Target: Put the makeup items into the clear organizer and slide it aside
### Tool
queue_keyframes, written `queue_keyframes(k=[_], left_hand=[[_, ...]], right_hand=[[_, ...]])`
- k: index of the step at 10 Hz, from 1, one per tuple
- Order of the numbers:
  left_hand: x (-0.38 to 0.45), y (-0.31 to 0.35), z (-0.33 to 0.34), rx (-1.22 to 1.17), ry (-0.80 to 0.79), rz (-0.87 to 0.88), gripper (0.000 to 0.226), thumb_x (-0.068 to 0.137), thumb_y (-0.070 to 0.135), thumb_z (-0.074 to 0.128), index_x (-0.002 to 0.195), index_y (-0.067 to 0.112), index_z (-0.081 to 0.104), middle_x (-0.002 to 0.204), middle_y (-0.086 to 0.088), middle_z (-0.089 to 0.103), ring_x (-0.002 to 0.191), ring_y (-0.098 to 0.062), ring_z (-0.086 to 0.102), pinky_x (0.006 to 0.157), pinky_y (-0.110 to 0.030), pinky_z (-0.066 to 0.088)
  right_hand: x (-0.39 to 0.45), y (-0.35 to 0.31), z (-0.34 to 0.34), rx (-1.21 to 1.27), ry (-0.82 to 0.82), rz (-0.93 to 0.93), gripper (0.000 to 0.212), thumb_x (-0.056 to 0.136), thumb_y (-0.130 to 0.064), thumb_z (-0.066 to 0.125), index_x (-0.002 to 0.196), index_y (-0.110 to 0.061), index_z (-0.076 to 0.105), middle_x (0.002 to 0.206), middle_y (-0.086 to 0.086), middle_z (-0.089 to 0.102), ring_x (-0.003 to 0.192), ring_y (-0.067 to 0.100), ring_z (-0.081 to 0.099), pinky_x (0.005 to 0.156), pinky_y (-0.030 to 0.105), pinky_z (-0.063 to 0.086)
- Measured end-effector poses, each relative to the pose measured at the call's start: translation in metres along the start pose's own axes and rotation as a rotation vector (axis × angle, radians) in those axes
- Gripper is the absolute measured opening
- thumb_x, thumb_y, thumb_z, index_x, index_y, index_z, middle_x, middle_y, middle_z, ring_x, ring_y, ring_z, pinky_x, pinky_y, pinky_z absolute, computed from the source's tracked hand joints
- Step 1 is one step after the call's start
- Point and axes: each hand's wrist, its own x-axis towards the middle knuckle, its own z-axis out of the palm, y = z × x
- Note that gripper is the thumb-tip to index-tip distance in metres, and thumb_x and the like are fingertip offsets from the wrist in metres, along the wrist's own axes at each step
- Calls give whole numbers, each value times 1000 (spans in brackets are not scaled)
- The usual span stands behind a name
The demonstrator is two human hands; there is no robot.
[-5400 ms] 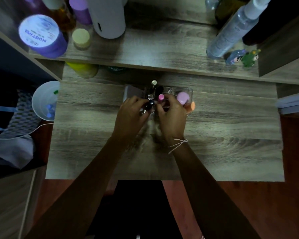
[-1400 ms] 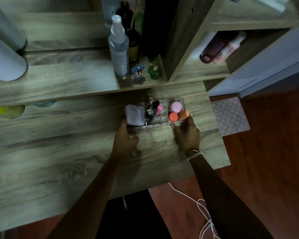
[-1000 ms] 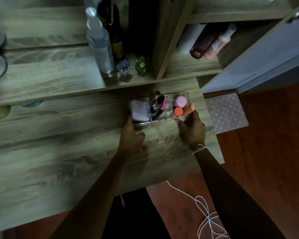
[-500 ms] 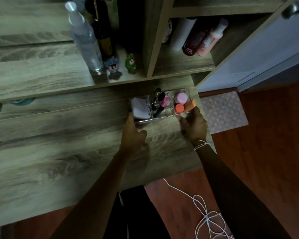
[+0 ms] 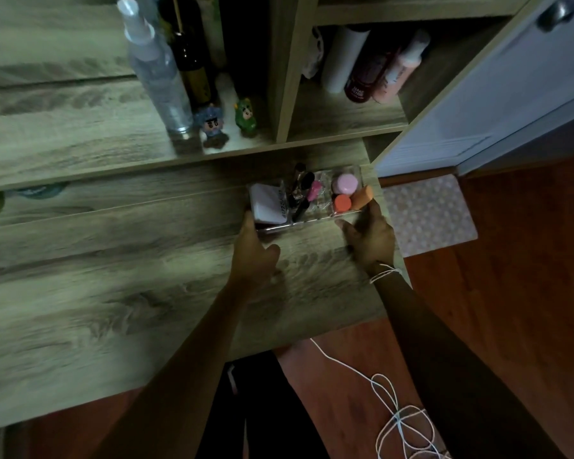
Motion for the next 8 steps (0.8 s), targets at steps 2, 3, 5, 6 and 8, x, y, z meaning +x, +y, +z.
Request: queue_keyframes(k=[2,3,5,6,8], left_hand=[[-1,4,-3,36,-21,11,68,77,-8,56,138,10,33,132,-12,52,118,-24,51,88,-27,42],[-4,4,-9,58,-36,16,72,76,-7,56,140,12,30,135,-10,50,121,-23,50,95,-34,46],[-20,-1,-25,180,-81,14,90,77,-4,56,148,15,4,149,-16,35,127,-31,45,97,-50,48],[-37,1,-41,255,-116,10,88,78,-1,51,148,17,1,149,-22,32,123,-40,46,96,-55,47],[-74,7,-69,425,-50,354,62,96,11,44,148,8,10,158,-12,9,145,-24,13,113,-28,16]], right_hand=[[-6,-6,-3,-32,-10,-26,74,82,-31,73,144,-16,35,119,16,66,108,33,63,87,39,53],[-12,-8,-6,-60,-25,-26,71,86,-26,69,146,-13,33,126,19,62,114,36,59,95,49,50],[-41,-11,-9,-230,10,-22,56,95,-20,52,144,-2,35,135,23,55,118,39,56,100,46,45],[-66,-17,-14,-191,62,40,46,96,-18,47,139,-1,43,133,24,56,118,41,56,99,46,45],[-108,-27,-28,-250,12,154,46,103,-26,32,143,-2,36,147,22,43,137,36,40,115,49,25]])
